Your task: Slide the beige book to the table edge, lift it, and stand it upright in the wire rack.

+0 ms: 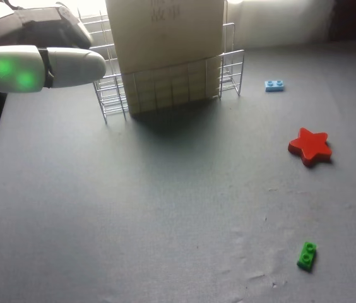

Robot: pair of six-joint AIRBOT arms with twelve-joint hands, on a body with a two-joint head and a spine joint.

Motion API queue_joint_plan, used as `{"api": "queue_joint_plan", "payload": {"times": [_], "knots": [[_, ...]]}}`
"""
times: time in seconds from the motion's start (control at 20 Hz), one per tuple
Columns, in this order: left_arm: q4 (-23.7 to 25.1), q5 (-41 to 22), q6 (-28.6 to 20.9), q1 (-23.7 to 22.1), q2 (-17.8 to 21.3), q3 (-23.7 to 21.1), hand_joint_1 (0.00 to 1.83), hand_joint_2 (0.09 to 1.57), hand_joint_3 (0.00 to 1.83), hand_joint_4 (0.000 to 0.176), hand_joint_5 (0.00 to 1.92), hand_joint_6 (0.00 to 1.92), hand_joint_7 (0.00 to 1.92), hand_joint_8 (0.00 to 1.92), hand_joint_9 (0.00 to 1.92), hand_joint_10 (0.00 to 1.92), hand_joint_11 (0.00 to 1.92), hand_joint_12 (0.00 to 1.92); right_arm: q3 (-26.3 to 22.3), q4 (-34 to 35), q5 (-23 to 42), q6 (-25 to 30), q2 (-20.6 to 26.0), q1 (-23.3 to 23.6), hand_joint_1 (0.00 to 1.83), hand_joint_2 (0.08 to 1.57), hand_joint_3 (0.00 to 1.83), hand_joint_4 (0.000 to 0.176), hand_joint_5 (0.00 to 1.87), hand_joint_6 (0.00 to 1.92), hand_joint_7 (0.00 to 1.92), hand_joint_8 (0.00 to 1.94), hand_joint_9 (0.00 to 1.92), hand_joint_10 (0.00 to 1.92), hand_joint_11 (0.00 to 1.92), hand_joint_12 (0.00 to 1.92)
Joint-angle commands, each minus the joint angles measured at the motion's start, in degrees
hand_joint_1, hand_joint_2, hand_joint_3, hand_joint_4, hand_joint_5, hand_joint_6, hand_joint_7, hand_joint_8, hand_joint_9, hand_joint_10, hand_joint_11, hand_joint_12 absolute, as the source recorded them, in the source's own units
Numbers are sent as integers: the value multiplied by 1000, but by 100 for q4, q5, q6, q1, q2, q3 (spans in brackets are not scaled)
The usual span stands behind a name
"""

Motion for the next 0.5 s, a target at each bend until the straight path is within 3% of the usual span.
{"api": "queue_joint_plan", "payload": {"times": [0.0,0.05,0.1,0.2,0.25,0.3,0.35,0.4,0.45], "knots": [[53,799,-53,-25,48,10,594,972,4,0,375,1618,413,1915,482,1918,454,1919,-3,118,-52,-12,40,49,163,1234,2,0,553,1641,551,1891,521,1904,425,1919],[53,818,-53,-5,46,3,537,1010,9,0,432,1827,598,1920,691,1920,720,1921,-3,118,-49,-12,39,49,220,1227,0,0,583,1860,702,1931,703,1918,614,1921],[53,834,-53,16,46,-13,482,1038,9,0,691,1902,853,1921,915,1921,1011,1921,-3,118,-49,-12,39,50,256,1233,0,0,682,1909,826,1939,838,1920,806,1921],[53,839,-53,32,46,-49,462,1161,18,0,1174,1920,1213,1921,1220,1921,1319,1921,-2,118,-50,-23,39,50,266,1268,5,0,874,1921,1016,1941,1051,1921,1124,1921],[53,843,-53,33,46,-77,585,1237,9,0,1396,1921,1426,1921,1446,1921,1523,1921,-1,118,-50,-34,39,50,296,1330,17,0,1030,1921,1148,1941,1211,1921,1267,1921],[53,843,-53,35,46,-96,654,1280,4,62,1489,1921,1532,1921,1556,1921,1619,1921,-1,118,-49,-39,38,50,303,1399,26,0,1110,1921,1218,1941,1298,1921,1344,1921],[53,843,-53,43,46,-116,771,1336,15,87,1482,1921,1588,1921,1623,1921,1688,1921,-2,118,-48,-42,37,51,380,1461,28,0,1120,1921,1225,1941,1305,1921,1387,1921],[53,843,-53,49,46,-124,919,1337,7,101,1483,1921,1603,1921,1641,1921,1711,1921,-1,118,-48,-46,37,55,458,1491,16,0,1067,1921,1181,1941,1252,1921,1358,1921],[53,842,-53,59,46,-129,988,1335,2,161,1472,1921,1597,1921,1637,1921,1705,1921,-1,118,-48,-46,36,61,482,1498,9,0,1064,1921,1168,1941,1229,1921,1351,1921]]}}
